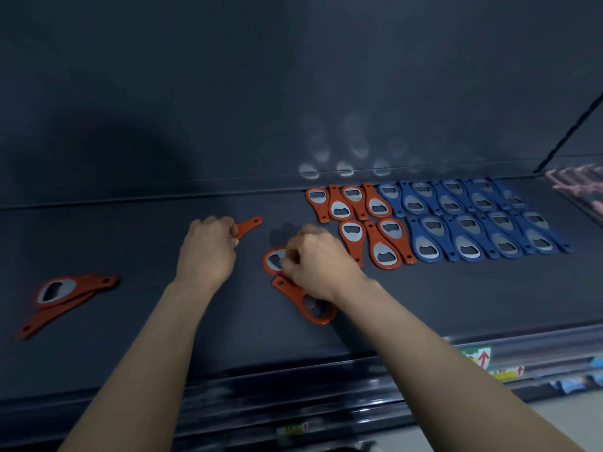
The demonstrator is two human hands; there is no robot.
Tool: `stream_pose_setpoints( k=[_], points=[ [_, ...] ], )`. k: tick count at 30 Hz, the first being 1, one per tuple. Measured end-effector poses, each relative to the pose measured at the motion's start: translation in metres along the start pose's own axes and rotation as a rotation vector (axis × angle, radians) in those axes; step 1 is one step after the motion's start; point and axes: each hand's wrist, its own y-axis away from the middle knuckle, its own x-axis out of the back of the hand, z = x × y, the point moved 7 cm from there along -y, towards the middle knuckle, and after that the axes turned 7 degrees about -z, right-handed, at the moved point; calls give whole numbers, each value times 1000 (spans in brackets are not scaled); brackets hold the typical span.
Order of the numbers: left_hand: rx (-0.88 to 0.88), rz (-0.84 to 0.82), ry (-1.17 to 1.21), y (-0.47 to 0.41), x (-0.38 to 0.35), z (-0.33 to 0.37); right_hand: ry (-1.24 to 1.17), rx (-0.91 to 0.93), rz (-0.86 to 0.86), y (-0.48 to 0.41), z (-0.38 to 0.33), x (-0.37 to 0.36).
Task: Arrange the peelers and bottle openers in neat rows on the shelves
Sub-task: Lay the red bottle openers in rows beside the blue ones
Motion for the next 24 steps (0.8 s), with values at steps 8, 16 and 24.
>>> stream_pose_setpoints(
  k=[8, 16, 24],
  points=[
    [20, 10, -2, 0, -1, 1, 20, -10, -26, 0, 8, 5],
    [29, -33, 59, -1, -6, 10, -19, 70, -5, 8, 54, 14],
    [-9, -73, 98, 2, -16, 22, 49, 87, 81, 15, 73, 25]
  ],
)
